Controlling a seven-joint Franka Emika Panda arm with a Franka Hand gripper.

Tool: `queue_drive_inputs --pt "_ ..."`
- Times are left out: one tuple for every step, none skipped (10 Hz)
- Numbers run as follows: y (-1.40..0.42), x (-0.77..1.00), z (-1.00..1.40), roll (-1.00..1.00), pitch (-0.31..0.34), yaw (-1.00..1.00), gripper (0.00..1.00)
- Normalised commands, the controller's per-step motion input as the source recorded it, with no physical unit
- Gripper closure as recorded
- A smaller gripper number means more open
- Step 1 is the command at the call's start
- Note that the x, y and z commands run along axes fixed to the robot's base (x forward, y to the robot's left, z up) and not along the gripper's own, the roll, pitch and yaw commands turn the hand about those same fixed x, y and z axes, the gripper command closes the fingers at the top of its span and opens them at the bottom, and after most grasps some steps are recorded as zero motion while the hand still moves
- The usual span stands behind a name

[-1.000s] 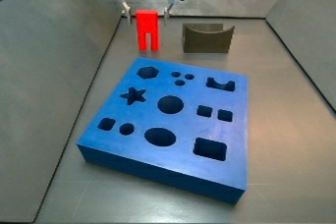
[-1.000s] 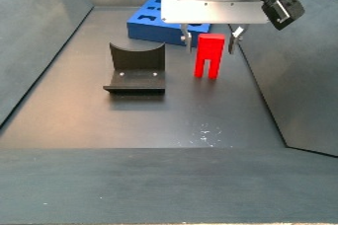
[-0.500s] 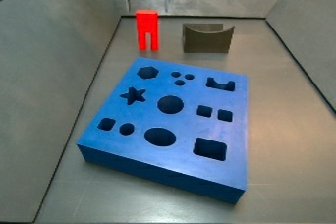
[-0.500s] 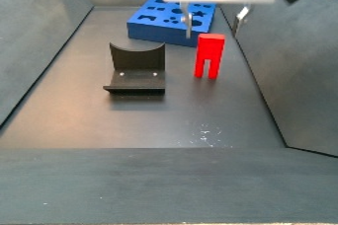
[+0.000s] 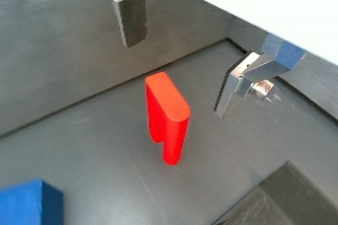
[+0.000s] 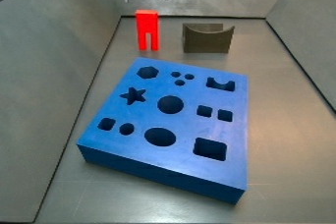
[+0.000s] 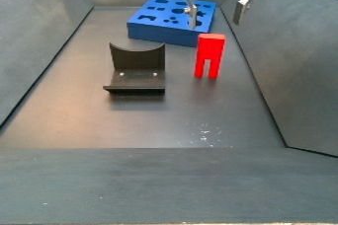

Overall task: Pick up the square-circle object. Move up. Rotate the square-circle object. Move to above the board. Insert the square-circle object.
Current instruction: Rotate the square-circle object.

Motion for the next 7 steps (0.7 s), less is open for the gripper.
queue_drive_inputs --pt "-0.01 0.03 -0.05 0.0 0.003 1.0 0.0" --pt "-0.01 0.03 -0.04 0.0 0.003 1.0 0.0" --pt "-0.01 0.03 -0.04 0.0 0.003 1.0 0.0" --pt "-0.01 0.03 -0.04 0.0 0.003 1.0 0.0" --pt "-0.01 0.04 -0.04 0.0 0.003 1.0 0.0" --pt "-0.01 0.04 -0.04 0.0 0.003 1.0 0.0" --pt "-0.01 0.04 -0.03 0.0 0.003 1.0 0.0"
